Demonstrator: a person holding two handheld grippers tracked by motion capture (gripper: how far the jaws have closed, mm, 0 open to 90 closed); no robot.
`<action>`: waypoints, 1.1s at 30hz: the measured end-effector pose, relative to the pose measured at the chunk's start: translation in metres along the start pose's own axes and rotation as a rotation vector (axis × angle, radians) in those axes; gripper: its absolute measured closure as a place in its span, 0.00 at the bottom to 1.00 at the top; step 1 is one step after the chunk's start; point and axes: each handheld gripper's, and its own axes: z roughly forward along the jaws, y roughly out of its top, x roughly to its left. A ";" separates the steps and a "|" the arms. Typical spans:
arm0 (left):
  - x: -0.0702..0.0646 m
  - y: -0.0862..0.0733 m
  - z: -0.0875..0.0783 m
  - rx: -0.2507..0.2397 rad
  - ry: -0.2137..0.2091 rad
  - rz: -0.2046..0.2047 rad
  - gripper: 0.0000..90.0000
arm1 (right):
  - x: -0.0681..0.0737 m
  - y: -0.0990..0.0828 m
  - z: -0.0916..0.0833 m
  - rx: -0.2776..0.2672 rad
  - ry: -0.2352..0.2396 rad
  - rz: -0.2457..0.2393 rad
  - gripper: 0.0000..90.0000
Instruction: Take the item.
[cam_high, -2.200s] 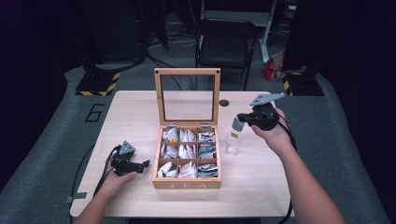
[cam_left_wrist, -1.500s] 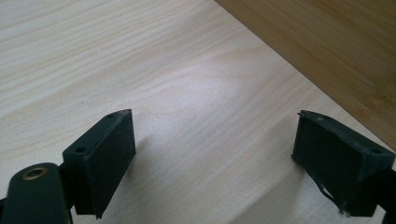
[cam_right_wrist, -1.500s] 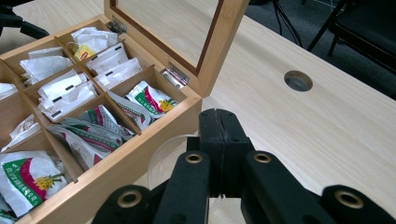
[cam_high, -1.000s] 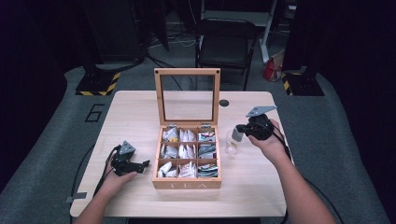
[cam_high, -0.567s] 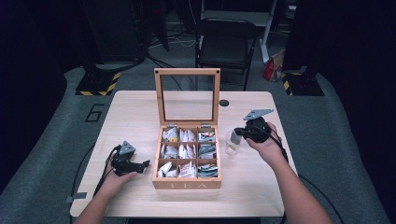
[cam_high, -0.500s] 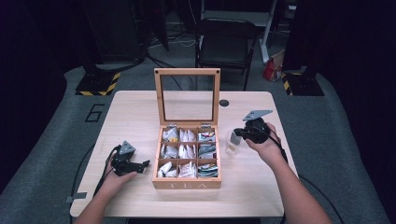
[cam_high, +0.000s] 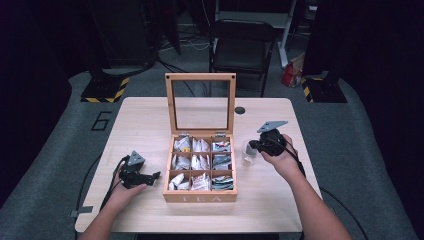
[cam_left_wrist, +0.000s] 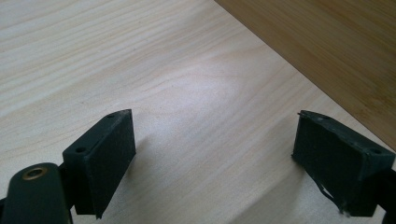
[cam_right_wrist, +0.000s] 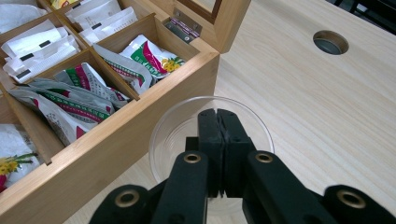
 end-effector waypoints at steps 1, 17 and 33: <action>0.000 0.000 0.000 0.000 0.000 0.000 0.14 | 0.000 0.000 0.000 -0.001 -0.001 -0.002 0.98; 0.000 0.000 0.000 0.000 0.001 0.001 0.14 | -0.003 -0.002 -0.007 -0.022 -0.009 0.017 0.82; -0.001 0.001 0.002 -0.005 0.000 -0.015 0.14 | 0.003 -0.006 -0.028 -0.069 -0.030 0.031 0.51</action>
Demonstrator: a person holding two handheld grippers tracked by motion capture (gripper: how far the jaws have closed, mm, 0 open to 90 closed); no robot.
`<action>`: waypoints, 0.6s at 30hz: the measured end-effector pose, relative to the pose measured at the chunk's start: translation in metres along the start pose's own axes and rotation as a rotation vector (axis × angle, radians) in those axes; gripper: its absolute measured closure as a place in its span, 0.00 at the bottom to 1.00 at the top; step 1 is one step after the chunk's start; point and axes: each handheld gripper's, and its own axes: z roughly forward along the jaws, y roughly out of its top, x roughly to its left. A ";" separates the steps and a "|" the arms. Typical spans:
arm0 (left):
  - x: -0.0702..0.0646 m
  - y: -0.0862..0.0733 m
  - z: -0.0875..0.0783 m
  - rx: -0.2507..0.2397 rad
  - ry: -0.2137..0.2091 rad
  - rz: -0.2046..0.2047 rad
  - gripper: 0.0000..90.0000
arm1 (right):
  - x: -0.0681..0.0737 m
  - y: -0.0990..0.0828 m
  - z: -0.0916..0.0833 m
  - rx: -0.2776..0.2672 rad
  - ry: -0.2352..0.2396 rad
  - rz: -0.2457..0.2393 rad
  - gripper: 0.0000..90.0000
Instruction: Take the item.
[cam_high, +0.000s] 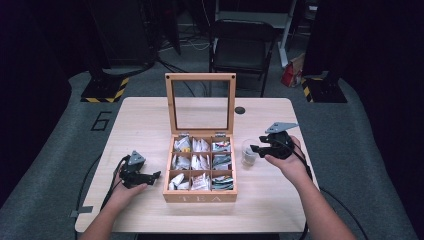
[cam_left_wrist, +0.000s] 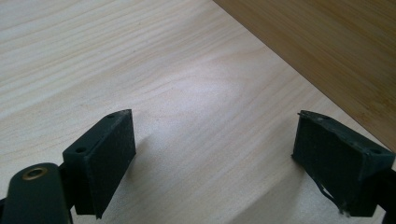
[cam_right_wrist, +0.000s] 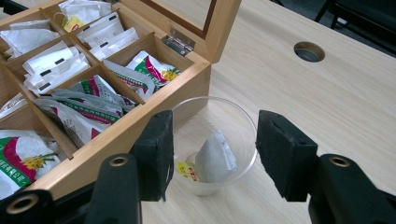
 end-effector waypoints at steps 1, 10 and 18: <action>0.000 0.000 0.000 0.000 0.000 -0.001 0.14 | 0.000 0.000 0.000 0.000 0.000 0.000 0.51; 0.000 0.000 0.000 0.001 -0.001 0.003 0.14 | -0.002 -0.008 -0.012 -0.018 -0.014 0.023 0.50; 0.000 0.000 0.000 0.001 -0.001 0.001 0.14 | 0.000 -0.020 -0.019 -0.021 -0.021 0.033 0.49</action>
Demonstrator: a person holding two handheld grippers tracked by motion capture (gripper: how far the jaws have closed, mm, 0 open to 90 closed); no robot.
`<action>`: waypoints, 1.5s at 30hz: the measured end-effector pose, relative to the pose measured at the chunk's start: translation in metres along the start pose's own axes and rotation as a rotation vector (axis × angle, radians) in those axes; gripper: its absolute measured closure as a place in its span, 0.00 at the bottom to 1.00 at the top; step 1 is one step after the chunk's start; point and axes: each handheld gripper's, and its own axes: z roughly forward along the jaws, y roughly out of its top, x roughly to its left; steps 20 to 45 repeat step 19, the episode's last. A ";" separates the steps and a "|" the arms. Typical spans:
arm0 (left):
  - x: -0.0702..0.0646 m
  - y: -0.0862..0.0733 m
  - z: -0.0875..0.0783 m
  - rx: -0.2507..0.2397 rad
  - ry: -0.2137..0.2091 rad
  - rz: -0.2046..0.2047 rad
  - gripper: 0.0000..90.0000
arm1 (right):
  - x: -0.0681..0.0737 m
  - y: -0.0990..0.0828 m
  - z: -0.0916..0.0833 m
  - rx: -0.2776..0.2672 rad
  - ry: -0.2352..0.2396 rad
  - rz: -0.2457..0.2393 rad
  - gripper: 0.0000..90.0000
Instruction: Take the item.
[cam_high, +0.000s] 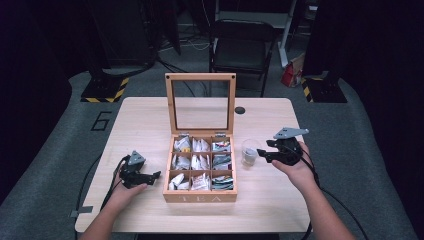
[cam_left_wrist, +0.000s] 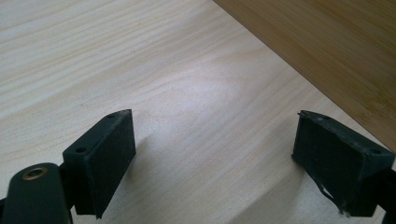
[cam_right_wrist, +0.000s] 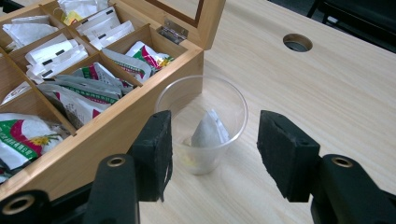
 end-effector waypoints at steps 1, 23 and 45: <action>0.000 0.000 0.000 0.000 -0.001 -0.001 0.14 | 0.000 -0.002 -0.001 -0.002 0.000 0.005 0.49; 0.000 0.000 0.000 -0.001 0.000 -0.001 0.14 | 0.004 -0.041 -0.005 -0.027 -0.035 0.053 0.35; 0.000 0.000 0.000 -0.001 0.000 -0.001 0.14 | 0.004 -0.041 -0.005 -0.027 -0.035 0.053 0.35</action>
